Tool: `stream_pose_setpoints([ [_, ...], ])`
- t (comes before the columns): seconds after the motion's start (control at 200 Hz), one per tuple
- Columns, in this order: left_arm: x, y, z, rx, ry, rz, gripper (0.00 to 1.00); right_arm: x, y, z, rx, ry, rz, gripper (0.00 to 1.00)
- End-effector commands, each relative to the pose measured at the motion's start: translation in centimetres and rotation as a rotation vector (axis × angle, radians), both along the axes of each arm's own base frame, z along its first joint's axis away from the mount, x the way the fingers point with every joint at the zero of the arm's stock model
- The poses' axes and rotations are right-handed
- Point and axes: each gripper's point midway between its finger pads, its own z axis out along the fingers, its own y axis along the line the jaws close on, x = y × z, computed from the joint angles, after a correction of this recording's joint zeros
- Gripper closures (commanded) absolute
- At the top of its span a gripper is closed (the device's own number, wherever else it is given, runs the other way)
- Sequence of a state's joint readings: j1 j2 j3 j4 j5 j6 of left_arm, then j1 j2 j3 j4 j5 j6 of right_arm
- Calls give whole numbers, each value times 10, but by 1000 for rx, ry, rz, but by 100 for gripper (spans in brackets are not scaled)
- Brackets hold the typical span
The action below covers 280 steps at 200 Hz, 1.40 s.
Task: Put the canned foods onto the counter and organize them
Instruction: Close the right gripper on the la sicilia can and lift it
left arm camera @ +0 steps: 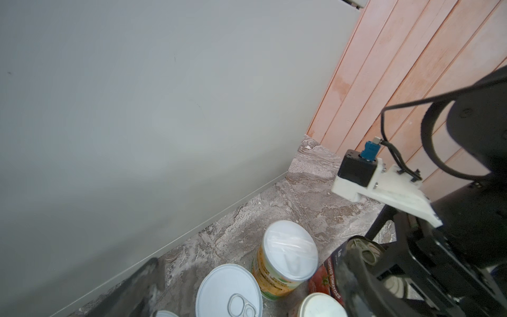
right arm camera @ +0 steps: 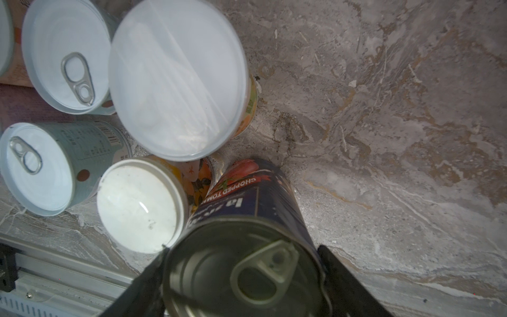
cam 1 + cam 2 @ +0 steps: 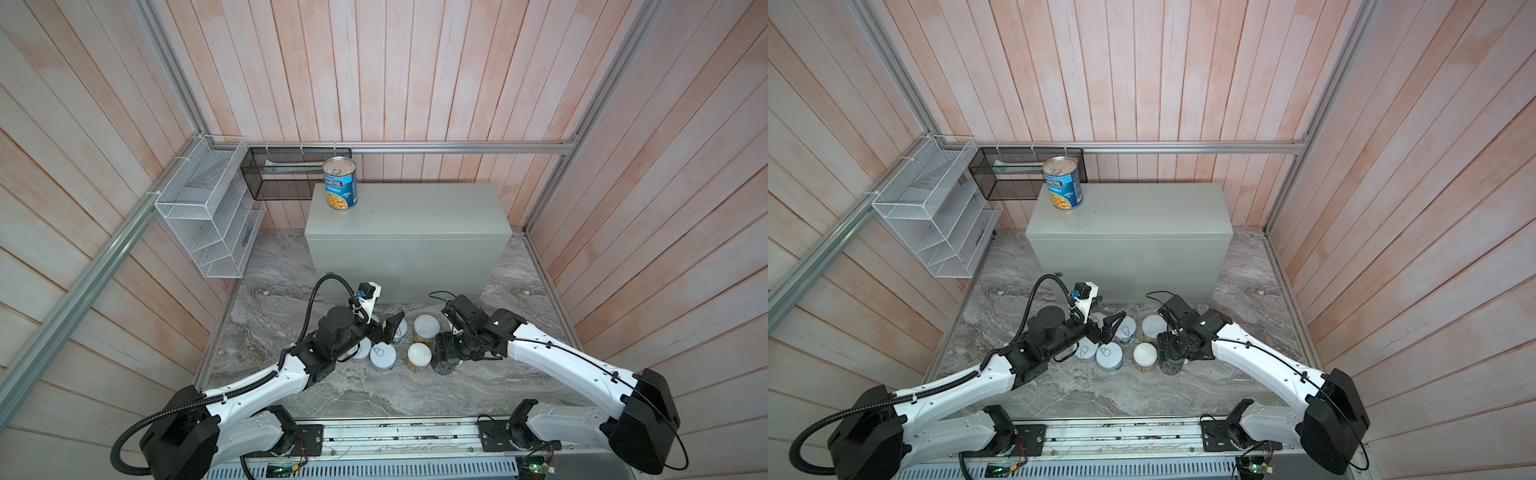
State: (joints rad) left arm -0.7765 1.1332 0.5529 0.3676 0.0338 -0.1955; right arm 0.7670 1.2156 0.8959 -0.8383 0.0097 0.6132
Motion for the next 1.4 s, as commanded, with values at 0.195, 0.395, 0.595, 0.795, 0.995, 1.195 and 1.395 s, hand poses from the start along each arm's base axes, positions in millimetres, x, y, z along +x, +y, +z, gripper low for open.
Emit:
stream_pose_setpoints([
  [0.195, -4, -6, -4, -7, -1, -42, 0, 11, 5, 28, 82, -86, -16, 55],
  [0.395, -7, -8, -5, -1, -10, -60, 0, 14, 0, 33, 88, -95, -25, 56],
  [0.595, -14, -9, 0, -16, -40, -98, 0, 17, -1, 41, 88, -102, -19, 57],
  [0.795, -15, -10, 0, -11, -41, -104, 0, 21, -7, 54, 83, -119, -17, 56],
  [0.995, -15, -10, 0, -10, -42, -109, 0, 25, -14, 58, 90, -123, -20, 57],
  [1.195, -17, -12, -1, -9, -46, -127, 0, 29, -18, 64, 111, -128, -23, 57],
  [1.395, -22, -17, -2, -12, -47, -165, 0, 32, -21, 73, 113, -138, -18, 57],
])
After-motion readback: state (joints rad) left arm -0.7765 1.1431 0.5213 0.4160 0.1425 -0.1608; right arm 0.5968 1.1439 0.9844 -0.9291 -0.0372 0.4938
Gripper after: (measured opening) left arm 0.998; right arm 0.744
